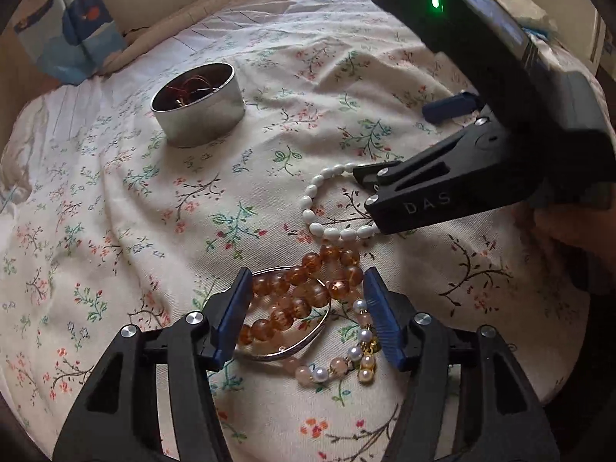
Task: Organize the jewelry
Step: 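Grasp the amber bead bracelet with the left tool, then grasp the white bead bracelet with the right tool while the left tool holds the amber bracelet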
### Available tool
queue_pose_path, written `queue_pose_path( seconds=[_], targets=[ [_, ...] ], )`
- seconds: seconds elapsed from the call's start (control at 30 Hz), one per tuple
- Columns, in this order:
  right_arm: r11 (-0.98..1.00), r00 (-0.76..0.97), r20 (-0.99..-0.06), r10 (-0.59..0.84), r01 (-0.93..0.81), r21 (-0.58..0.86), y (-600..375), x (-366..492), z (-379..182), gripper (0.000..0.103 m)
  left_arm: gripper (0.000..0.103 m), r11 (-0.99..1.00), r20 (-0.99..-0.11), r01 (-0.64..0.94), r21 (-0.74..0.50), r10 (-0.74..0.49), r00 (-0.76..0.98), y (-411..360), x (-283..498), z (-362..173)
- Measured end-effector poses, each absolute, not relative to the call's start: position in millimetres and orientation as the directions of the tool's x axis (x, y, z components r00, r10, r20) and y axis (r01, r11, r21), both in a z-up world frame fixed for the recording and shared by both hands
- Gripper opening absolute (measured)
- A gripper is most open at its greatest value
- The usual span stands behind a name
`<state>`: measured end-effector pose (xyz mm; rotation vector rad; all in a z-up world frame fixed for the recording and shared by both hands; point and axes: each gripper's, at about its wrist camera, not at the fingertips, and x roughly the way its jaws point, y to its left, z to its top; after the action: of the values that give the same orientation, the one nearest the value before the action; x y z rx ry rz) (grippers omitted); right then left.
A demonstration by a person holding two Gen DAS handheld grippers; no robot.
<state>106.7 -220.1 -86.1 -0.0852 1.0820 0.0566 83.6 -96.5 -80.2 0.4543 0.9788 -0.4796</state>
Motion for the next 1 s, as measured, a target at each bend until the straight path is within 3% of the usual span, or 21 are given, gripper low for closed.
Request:
queue_pose_path(
  seconds=[0.07,0.23,0.27,0.37,0.53,0.67,0.73,0.8,0.83,0.9,1.0],
  targets=[
    [0.995,0.467,-0.884,0.007,-0.088,-0.038,-220,107,-87,0.096,0.055,0.827,-0.863,0.547,0.129,-0.178,0.473,-95,93,-83],
    [0.996,0.465,-0.885,0.012,-0.087,-0.031,-220,108,-87,0.096,0.031,0.910,-0.847,0.364,-0.200,-0.347,0.402,-47,130,-78],
    [0.996,0.465,-0.885,0.013,-0.086,-0.031,-220,108,-87,0.096,0.021,0.919,-0.843,0.317,-0.234,-0.355,0.405,-36,136,-79],
    [0.996,0.465,-0.885,0.017,-0.089,-0.027,-220,107,-86,0.096,0.017,0.921,-0.820,0.224,-0.318,-0.386,0.422,-12,143,-81],
    [0.991,0.483,-0.874,0.057,-0.136,-0.010,-212,104,-81,0.096,0.015,0.915,-0.807,0.244,-0.322,-0.400,0.434,-16,140,-77],
    [0.979,0.481,-0.874,0.066,-0.201,-0.036,-195,104,-84,0.095,0.018,0.937,-0.853,0.302,-0.175,-0.297,0.429,-42,142,-87],
    [0.972,0.477,-0.873,0.102,-0.234,-0.014,-191,105,-84,0.087,0.017,0.939,-0.861,0.331,-0.096,-0.245,0.445,-51,139,-88],
    [0.961,0.469,-0.871,0.147,-0.275,0.013,-185,104,-82,0.057,0.011,0.939,-0.858,0.338,-0.063,-0.223,0.462,-53,137,-84],
    [0.955,0.465,-0.871,0.161,-0.295,0.019,-180,102,-81,0.049,0.011,0.942,-0.853,0.330,-0.067,-0.225,0.471,-51,137,-81],
    [0.947,0.446,-0.870,0.211,-0.314,0.068,-177,101,-80,0.025,0.011,0.952,-0.832,0.284,-0.110,-0.245,0.498,-40,136,-72],
    [0.929,0.419,-0.836,0.355,-0.258,0.265,-200,104,-78,0.012,0.011,0.931,-0.766,0.224,-0.288,-0.364,0.529,-16,134,-56]
  ],
)
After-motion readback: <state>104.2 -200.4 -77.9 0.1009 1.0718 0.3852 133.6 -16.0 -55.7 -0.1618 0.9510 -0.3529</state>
